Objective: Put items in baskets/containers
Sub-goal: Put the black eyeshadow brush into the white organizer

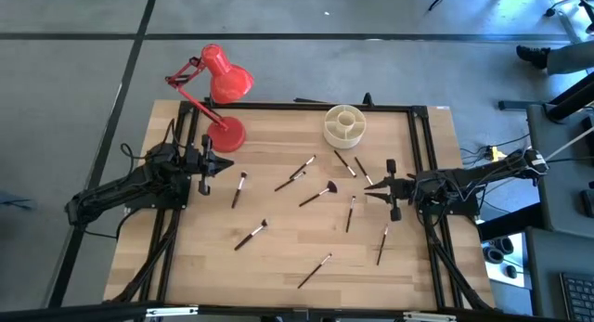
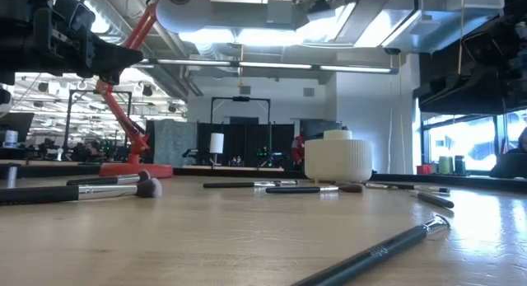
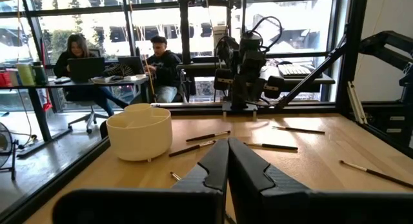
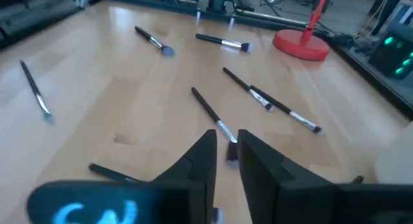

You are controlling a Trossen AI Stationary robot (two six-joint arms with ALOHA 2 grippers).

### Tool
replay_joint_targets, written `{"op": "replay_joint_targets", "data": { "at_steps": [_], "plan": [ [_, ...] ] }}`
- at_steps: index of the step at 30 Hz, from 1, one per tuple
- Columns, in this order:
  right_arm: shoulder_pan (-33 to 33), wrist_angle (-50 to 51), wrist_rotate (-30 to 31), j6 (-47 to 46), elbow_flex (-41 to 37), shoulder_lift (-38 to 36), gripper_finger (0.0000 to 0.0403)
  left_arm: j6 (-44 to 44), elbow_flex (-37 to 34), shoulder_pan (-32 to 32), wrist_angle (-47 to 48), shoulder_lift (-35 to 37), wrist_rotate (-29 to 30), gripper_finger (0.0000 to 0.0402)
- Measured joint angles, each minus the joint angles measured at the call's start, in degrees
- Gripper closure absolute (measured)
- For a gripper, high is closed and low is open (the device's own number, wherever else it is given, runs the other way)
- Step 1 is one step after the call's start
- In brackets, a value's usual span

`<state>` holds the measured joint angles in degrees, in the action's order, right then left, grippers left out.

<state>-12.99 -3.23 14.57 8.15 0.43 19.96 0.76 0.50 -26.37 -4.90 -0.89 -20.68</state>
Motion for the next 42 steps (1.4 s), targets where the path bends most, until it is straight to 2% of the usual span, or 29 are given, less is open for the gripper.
{"op": "replay_joint_targets", "data": {
  "at_steps": [18,24,27,31,35,37,39,42],
  "plan": [
    [0.46,-0.58,0.26,0.95,0.0,0.18,0.0338,-0.01,0.0,0.02,0.01,-0.01,0.01,0.0396],
    [0.48,-3.55,1.33,4.2,0.02,0.18,0.0338,-0.01,0.01,0.01,0.0,-0.01,0.01,0.0396],
    [0.48,-9.64,8.44,-0.29,0.0,0.18,0.0338,0.04,0.12,0.0,0.66,0.01,-0.01,0.0396],
    [0.52,-20.54,26.26,-12.96,0.0,0.18,0.0338,-0.76,0.47,0.0,2.11,-0.23,-0.19,0.0396],
    [1.39,-27.6,41.35,-12.71,0.0,0.14,0.0338,-0.99,0.48,0.0,2.21,-0.23,-0.16,0.0396],
    [1.77,-28.19,44.37,-13.35,0.31,0.16,0.0338,-1.02,0.48,0.02,2.19,-0.23,-0.14,0.0396],
    [2.13,-27.06,44.38,-15.96,1.62,0.19,0.0338,-1.04,0.48,0.0,2.17,-0.23,-0.16,0.0396],
    [2.5,-18.11,44.26,-22.99,5.43,0.18,0.0338,-0.96,0.48,0.01,2.15,-0.23,-0.01,0.0396]
  ]
}}
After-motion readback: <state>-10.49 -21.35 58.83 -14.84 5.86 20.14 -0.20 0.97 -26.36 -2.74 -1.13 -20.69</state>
